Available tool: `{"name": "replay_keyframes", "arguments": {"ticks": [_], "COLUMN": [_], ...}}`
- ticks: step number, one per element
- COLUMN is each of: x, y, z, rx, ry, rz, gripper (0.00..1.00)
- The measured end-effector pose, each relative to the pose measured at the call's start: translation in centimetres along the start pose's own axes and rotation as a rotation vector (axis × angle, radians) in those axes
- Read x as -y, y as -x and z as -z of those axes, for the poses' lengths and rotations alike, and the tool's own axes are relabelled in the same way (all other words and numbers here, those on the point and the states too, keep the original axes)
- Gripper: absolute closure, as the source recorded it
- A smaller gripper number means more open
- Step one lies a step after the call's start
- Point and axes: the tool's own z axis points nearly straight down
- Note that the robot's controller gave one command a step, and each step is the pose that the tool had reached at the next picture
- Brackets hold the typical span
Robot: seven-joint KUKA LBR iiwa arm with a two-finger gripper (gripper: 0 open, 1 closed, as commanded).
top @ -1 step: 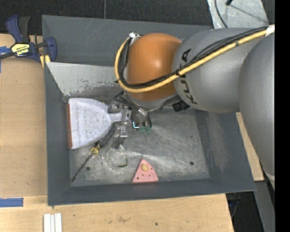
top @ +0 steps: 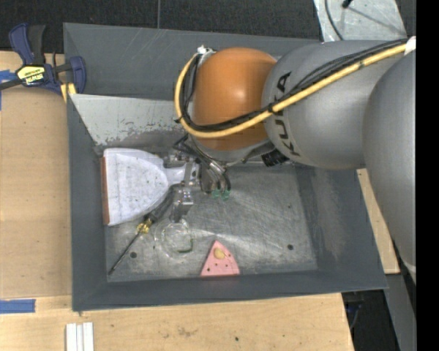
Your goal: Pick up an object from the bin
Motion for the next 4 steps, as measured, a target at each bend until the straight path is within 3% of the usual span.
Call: {"name": "replay_keyframes", "arguments": {"ticks": [1, 2, 3, 4], "x": [-0.8, -1.9, -1.9, -3.0], "y": [0.7, 3.1, 3.1, 2.6], "z": [-3.1, -8.4, -8.3, -8.4], "rx": [0.008, 0.019, 0.021, 0.039], "ry": [0.000, 0.004, 0.004, -0.004], "rz": [0.130, 0.231, 0.231, 0.418], "gripper": [0.00, 0.00, 0.00, 0.00]}}
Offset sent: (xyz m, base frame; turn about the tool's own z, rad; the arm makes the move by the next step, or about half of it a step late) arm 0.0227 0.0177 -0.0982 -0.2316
